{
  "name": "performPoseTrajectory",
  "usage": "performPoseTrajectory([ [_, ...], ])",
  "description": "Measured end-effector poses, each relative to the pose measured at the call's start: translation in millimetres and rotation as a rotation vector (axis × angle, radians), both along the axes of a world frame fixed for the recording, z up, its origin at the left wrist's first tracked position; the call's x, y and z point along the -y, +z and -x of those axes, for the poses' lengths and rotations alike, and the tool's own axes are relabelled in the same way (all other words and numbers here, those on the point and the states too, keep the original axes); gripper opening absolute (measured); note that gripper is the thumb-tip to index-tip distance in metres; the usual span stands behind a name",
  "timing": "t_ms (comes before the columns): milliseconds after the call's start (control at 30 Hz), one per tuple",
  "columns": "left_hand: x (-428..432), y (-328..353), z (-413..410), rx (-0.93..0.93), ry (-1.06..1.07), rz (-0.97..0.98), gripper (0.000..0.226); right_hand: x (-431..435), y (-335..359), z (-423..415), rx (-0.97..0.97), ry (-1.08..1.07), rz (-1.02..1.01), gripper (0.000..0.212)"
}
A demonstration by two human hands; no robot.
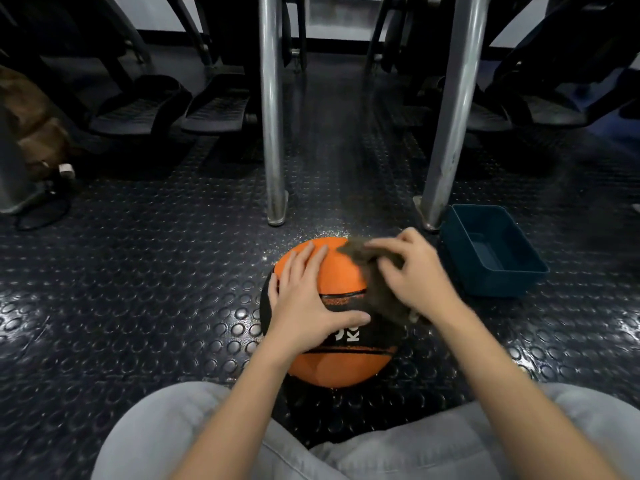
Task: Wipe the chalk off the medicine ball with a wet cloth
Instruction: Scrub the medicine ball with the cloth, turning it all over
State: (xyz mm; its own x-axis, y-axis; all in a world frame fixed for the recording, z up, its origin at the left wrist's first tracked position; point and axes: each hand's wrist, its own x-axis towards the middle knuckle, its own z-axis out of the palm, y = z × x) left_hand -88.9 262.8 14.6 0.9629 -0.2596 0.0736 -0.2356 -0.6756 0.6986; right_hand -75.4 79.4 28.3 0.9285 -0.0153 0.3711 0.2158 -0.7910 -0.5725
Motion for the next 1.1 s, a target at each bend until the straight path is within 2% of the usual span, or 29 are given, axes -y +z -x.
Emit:
performPoseTrajectory([
  [67,1.9,1.4,1.5,0.004,-0.001,-0.003,0.112,17.0,12.5,-3.7,-0.088,-0.189,0.088,0.030],
  [100,1.8,1.1,1.6,0.007,0.006,0.009,0.111,18.4,19.8,-1.5,-0.038,-0.225,0.057,0.029],
  [133,1.4,0.5,2.2,0.004,0.013,0.015,0.112,14.2,25.5,4.9,0.059,-0.204,-0.009,0.029],
  [200,0.2,-1.1,2.3,0.001,0.019,0.007,0.117,0.4,23.8,23.5,0.216,-0.018,-0.082,0.028],
  [267,-2.2,-1.5,1.2,0.000,0.017,0.019,0.117,-7.2,9.5,31.6,0.148,0.177,-0.051,0.030],
  [300,-2.9,1.0,0.8,-0.006,0.004,0.021,0.115,-3.9,3.4,26.9,0.065,0.195,-0.037,0.031],
  [367,-4.6,3.4,-0.8,-0.020,0.000,0.019,0.109,12.6,0.8,7.4,-0.018,0.094,0.116,0.033],
  [433,-6.1,3.4,-0.1,-0.031,-0.009,0.021,0.111,28.6,8.1,-3.3,0.001,-0.040,0.242,0.034],
  [567,-7.7,1.3,0.5,-0.019,0.021,0.036,0.118,13.3,37.5,11.2,0.417,0.010,0.127,0.037],
  [633,-6.4,-0.2,-0.9,-0.012,0.031,0.023,0.116,2.2,23.5,23.1,0.545,0.131,0.197,0.036],
  [667,-5.6,0.1,-0.7,-0.007,0.026,0.015,0.115,1.2,9.3,23.3,0.507,0.182,0.258,0.037],
  [700,-4.3,1.2,-0.8,-0.006,0.014,0.004,0.115,5.1,-5.3,18.3,0.386,0.194,0.309,0.039],
  [767,-1.5,2.7,-1.4,-0.019,-0.021,-0.017,0.113,22.0,-15.8,2.4,0.119,0.084,0.280,0.043],
  [800,-0.4,2.8,-0.9,-0.023,-0.032,-0.022,0.113,29.7,-13.4,-3.2,0.091,-0.009,0.248,0.044],
  [867,1.5,2.0,0.0,-0.004,-0.049,-0.020,0.114,36.6,2.1,-3.3,0.226,-0.169,0.146,0.043],
  [900,2.8,1.9,-0.2,0.012,-0.050,-0.019,0.114,33.1,11.8,1.1,0.328,-0.183,0.079,0.043],
  [967,6.5,1.4,-0.7,0.040,-0.047,-0.043,0.115,15.1,17.7,14.4,0.460,-0.044,0.037,0.039],
  [1000,8.4,1.0,-0.5,0.055,-0.046,-0.059,0.116,4.2,12.1,21.2,0.484,0.085,0.083,0.036],
  [1067,12.0,1.3,0.9,0.070,-0.058,-0.081,0.119,-6.8,-5.5,25.4,0.411,0.276,0.235,0.036],
  [1100,13.8,2.5,0.6,0.069,-0.074,-0.085,0.118,-2.4,-10.6,20.0,0.329,0.292,0.267,0.039],
])
